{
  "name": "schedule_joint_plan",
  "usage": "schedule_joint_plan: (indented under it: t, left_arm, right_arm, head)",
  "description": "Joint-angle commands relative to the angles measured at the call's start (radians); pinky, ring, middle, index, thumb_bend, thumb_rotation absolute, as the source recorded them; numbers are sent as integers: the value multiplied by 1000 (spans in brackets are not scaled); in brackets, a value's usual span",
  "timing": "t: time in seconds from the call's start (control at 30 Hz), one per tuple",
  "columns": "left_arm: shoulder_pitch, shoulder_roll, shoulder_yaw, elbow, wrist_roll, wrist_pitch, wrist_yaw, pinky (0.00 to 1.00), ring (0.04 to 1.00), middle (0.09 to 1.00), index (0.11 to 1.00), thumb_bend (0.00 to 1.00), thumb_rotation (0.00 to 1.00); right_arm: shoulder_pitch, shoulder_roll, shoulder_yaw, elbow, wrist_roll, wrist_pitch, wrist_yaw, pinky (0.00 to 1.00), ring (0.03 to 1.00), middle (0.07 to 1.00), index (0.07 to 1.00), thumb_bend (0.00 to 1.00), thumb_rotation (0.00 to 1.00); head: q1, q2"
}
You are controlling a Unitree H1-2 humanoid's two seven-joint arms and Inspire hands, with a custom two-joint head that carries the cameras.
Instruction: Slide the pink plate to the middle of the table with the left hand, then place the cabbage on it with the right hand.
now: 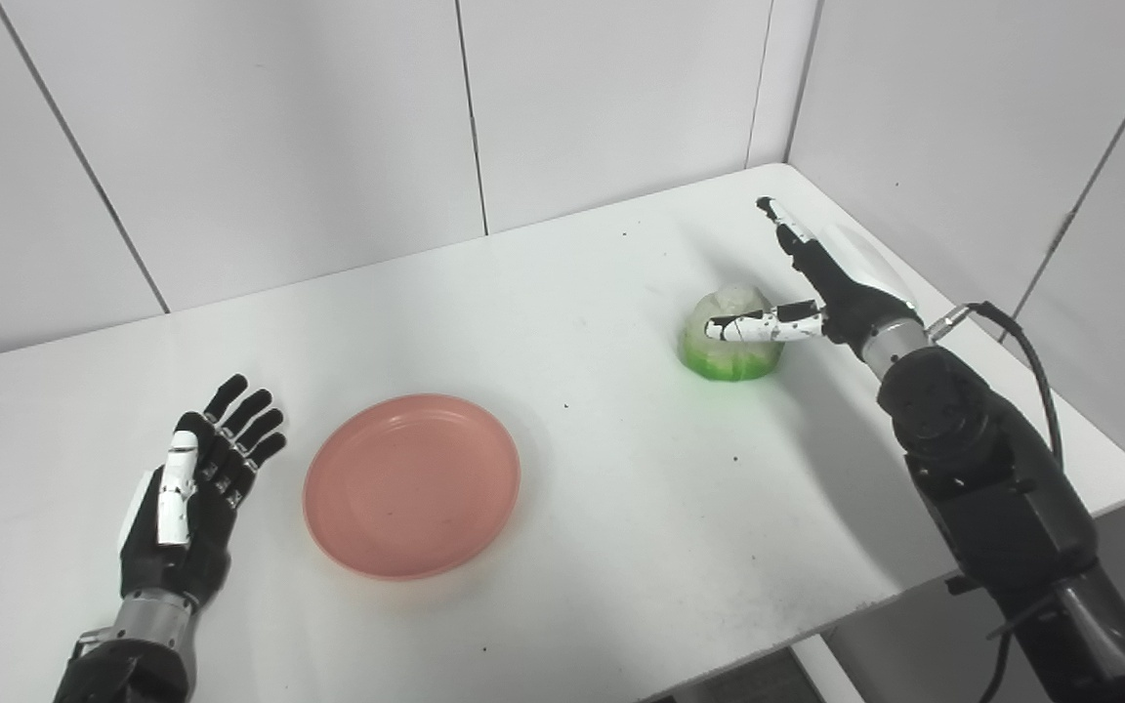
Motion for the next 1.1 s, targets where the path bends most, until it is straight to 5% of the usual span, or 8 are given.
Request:
schedule_joint_plan:
  t: [0.0, 0.63, 1.07]
  left_arm:
    - [41, 15, 0, 32, 3, 48, 4, 864, 864, 871, 868, 468, 1000]
    - [43, 31, -1, 31, -4, 51, -21, 867, 867, 875, 873, 475, 1000]
    - [51, 37, -12, 12, -1, 59, -22, 869, 865, 874, 868, 466, 1000]
  right_arm:
    - [-49, -32, -3, -8, 3, 5, -13, 847, 950, 986, 1000, 1000, 417]
    - [-82, -42, 18, 111, 66, 23, -5, 887, 975, 1000, 1000, 1000, 407]
    - [-112, -47, 45, 174, 52, 38, 71, 922, 1000, 1000, 1000, 1000, 382]
  head:
    - [0, -1]
    - [-2, 17]
    - [2, 22]
